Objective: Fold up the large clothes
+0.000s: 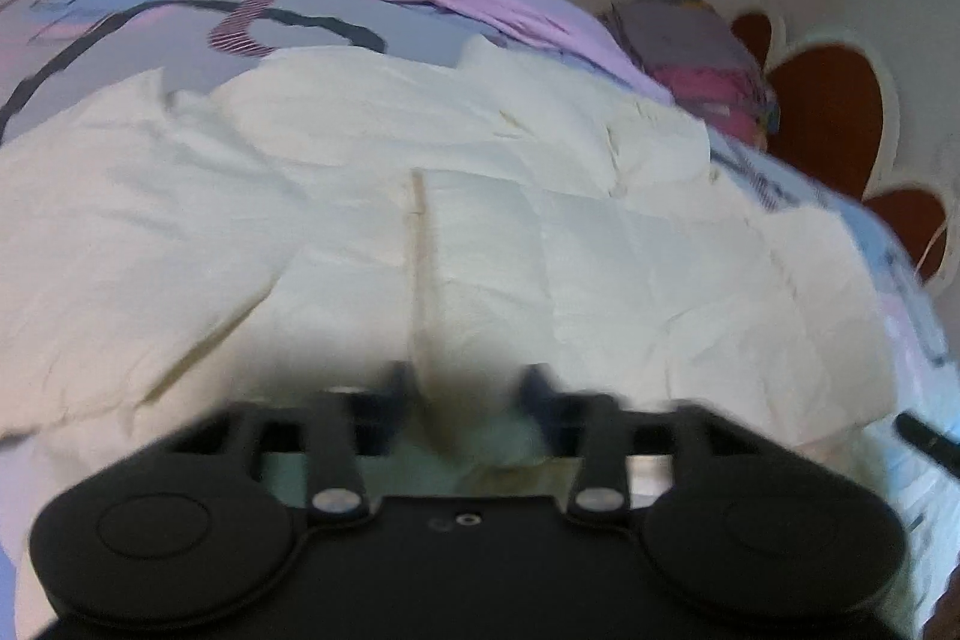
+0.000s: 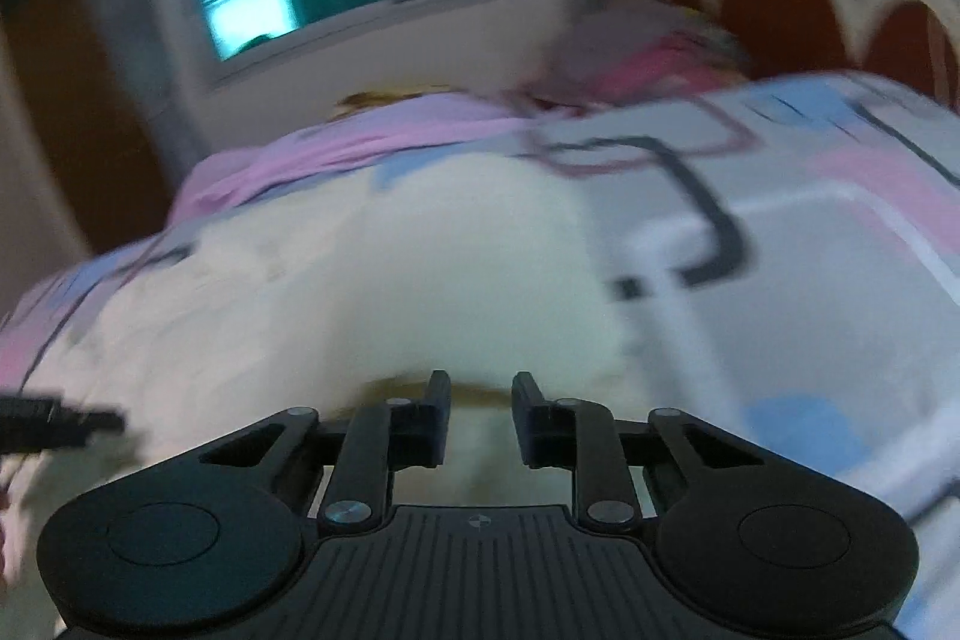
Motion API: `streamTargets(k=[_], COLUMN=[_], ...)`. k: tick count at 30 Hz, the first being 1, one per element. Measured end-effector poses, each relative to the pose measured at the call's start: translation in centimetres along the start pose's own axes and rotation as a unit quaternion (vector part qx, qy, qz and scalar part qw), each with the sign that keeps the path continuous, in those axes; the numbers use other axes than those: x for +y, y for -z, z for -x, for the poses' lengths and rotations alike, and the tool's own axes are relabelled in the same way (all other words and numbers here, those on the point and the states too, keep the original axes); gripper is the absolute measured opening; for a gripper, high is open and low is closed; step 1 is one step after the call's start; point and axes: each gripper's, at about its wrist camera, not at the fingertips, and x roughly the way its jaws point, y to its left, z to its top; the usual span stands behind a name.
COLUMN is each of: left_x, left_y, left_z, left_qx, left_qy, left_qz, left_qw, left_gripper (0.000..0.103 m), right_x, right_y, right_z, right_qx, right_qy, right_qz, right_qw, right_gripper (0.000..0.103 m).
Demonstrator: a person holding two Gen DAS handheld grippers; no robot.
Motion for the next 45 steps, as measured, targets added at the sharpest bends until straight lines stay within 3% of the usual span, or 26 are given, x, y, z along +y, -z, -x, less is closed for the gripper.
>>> streamTargets(k=[1, 3, 8, 17, 18, 20, 21, 24, 29, 34, 37, 40, 45], left_x=[-0.4, -0.9, 0.1, 2.6, 2.5, 2.6, 2.8, 2.5, -0.6, -2.7, -2.0, -1.1, -1.1], left_y=[-0.1, -0.3, -0.8, 0.9, 1.0, 0.7, 0.5, 0.0, -2.1, -3.3, -3.3, -2.9, -2.3], left_z=[-0.2, 0.1, 3.3, 1.6, 1.5, 2.0, 2.4, 4.3, 2.6, -1.4, -2.7, -3.5, -3.9], left_qx=[-0.003, -0.016, -0.074, -0.042, -0.041, -0.034, -0.036, -0.085, -0.092, -0.068, -0.064, -0.057, -0.058], left_qy=[-0.003, -0.005, -0.031, -0.058, -0.059, -0.063, -0.072, -0.102, -0.077, -0.087, -0.096, -0.092, -0.095], left_qz=[-0.01, -0.022, -0.023, -0.003, -0.005, -0.006, -0.005, -0.022, -0.07, -0.109, -0.102, -0.098, -0.117], left_qw=[0.9999, 0.9996, 0.9965, 0.9974, 0.9974, 0.9974, 0.9967, 0.991, 0.9903, 0.9879, 0.9881, 0.9893, 0.9869], left_gripper=[0.011, 0.006, 0.004, 0.005, 0.005, 0.018, 0.029, 0.043, 0.043, 0.043, 0.046, 0.046, 0.046], right_x=[-0.7, -1.9, -2.7, -3.2, -3.3, -3.4, -3.4, -3.0, 0.3, 2.3, 1.4, 0.1, -1.2], right_y=[-0.2, -0.6, -1.0, 0.1, -0.1, -1.0, -1.5, -3.3, -6.4, -7.8, -8.1, -8.0, -7.2], right_z=[-0.5, -1.2, -2.2, -3.6, -3.2, -1.8, -1.5, -1.6, -5.9, -11.1, -13.5, -15.8, -16.7], right_qx=[0.002, 0.009, 0.025, 0.047, 0.042, 0.016, 0.005, -0.018, -0.022, -0.005, 0.005, 0.043, 0.043], right_qy=[0.008, 0.016, 0.024, 0.031, 0.029, 0.021, 0.019, 0.009, -0.016, -0.022, -0.012, 0.002, -0.003], right_qz=[-0.01, -0.02, -0.031, -0.012, -0.011, -0.007, -0.004, 0.006, 0.047, 0.069, 0.064, 0.067, 0.077], right_qw=[1.0, 1.0, 0.999, 0.998, 0.999, 1.0, 1.0, 1.0, 0.999, 0.997, 0.998, 0.997, 0.996], right_gripper=[0.023, 0.023, 0.023, 0.023, 0.023, 0.023, 0.023, 0.023, 0.023, 0.023, 0.023, 0.023, 0.023])
